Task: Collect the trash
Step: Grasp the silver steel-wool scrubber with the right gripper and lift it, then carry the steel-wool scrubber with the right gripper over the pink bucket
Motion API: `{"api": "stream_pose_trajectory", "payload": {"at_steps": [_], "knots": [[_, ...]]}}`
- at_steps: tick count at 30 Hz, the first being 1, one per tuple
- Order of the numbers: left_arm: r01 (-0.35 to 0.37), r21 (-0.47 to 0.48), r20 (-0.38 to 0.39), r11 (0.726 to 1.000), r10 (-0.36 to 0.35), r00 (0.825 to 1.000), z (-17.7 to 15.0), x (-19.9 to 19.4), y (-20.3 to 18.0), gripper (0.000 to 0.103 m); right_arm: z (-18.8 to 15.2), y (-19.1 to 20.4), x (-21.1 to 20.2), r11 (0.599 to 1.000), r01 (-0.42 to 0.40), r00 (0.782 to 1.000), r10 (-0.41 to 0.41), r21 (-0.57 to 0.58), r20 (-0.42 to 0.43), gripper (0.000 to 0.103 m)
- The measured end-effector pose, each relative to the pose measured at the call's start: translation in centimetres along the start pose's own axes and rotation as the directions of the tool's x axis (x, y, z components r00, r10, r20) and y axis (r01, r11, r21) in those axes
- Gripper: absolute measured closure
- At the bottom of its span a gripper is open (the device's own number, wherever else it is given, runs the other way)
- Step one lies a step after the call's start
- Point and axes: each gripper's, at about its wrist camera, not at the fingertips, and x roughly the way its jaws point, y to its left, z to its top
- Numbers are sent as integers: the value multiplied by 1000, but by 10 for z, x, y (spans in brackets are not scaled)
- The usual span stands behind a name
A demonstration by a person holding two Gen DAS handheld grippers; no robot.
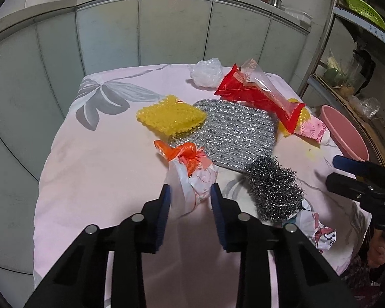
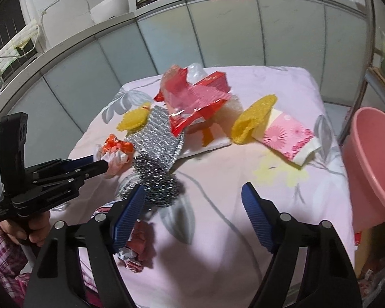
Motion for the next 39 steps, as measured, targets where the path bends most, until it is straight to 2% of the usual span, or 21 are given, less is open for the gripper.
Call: {"api": "stream_pose_trajectory", "payload": {"at_steps": [2,8,12,15,17,18,20,23,33,39], "knots": [[5,-7,11,1000,-5,1000,0,-2,1,78,1,2,3,1000,-26,1000,26,0,-13,29],[28,-20,47,999,-27,999,5,-13,5,79,10,11,22,994,-110,992,110,11,-62,37],[36,-28,60,999,-35,998,8,-16,8,79,18,19,41,994,-109,988,108,-9,-111,42],[43,-33,65,999,-41,997,9,-18,10,79,19,20,56,995,-96,980,96,9,-176,53],[45,-31,72,999,-43,996,11,-20,11,79,18,20,63,992,-122,969,128,41,-211,67],[46,-31,75,998,-44,996,11,-20,11,79,17,20,63,991,-128,967,136,49,-218,70],[50,-29,78,998,-48,996,14,-21,11,79,17,21,61,990,-134,967,141,43,-213,80],[55,-22,88,998,-53,995,18,-23,9,79,20,20,53,988,-143,970,151,52,-190,86],[72,17,124,997,-73,989,37,-31,-11,79,30,-1,11,983,-152,986,159,107,-55,87],[96,64,143,993,-104,984,49,-36,-34,79,37,-20,-12,981,-132,991,131,141,17,87]]}}
